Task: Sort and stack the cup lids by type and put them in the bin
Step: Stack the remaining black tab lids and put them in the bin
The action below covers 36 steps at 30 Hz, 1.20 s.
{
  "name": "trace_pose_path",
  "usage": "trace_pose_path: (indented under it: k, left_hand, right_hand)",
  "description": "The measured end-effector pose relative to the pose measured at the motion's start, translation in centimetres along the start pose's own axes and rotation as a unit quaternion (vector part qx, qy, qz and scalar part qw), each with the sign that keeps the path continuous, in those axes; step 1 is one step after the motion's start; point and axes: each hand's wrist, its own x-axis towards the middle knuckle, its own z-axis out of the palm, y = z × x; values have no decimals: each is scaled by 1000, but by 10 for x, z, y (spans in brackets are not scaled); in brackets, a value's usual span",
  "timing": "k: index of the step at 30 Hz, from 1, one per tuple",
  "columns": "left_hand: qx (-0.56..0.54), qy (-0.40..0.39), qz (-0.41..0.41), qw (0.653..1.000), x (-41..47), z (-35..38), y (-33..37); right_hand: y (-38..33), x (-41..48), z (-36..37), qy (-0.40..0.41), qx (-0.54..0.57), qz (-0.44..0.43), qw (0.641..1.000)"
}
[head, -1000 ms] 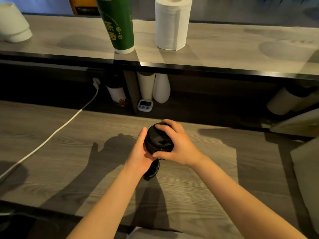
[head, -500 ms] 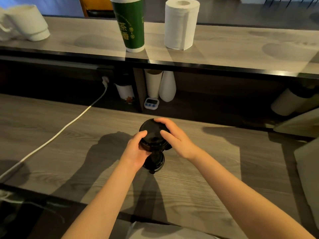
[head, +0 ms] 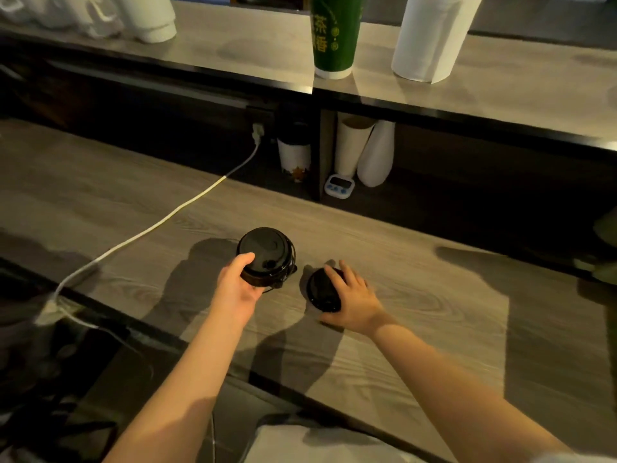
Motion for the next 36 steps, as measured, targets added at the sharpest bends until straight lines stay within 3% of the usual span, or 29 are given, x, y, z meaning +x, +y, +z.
trace_pose_path:
  k: [5,10,16,21,26,31,36]
  left_hand:
    - [-12,25,-13,1000,-1,-9,-5]
    - [-2,19,-17,1000,-1,-8,-9]
    - [20,8,-29,999,0,-3,-18]
    - [33,-10,-37,999,0,8,-29]
    - [46,-25,-56,997,-7,28,-42]
    - [105,-79,-65,989,-20,55,-52]
    - [80,-128,-105,983,-34,73,-51]
  right_hand:
    - [-11,6,12,20,-72,19,997]
    - [-7,4,6,46,-49,18,998]
    - [6,-9,-9,71,108,24,991]
    - [7,-21,-29,162,273,49,947]
    - [-10,-29,-55,235,347,16,908]
    - [-25,-37,-74,198,253,-83,944]
    - [-20,-46,-82,205,158,-110,959]
